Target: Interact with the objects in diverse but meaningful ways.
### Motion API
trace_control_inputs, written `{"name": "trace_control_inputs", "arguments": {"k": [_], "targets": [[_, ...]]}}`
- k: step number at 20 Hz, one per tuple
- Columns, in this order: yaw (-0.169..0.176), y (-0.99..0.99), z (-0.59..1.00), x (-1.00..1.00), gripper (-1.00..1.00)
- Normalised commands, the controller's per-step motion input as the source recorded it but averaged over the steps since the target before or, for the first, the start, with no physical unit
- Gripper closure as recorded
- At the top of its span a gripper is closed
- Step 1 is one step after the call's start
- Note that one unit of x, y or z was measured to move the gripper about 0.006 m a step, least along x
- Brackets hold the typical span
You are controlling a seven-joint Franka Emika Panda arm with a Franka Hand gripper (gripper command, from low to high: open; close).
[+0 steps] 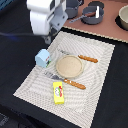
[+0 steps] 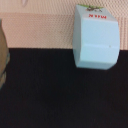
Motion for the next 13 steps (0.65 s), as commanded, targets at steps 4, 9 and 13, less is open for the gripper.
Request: {"name": "trace_control_inputs", "arguments": {"k": [4,9,13], "targets": [[0.0,0.0,0.0,0.0,-1.0],[0.0,0.0,0.0,0.0,-1.0],[0.0,0.0,0.0,0.0,-1.0]]}}
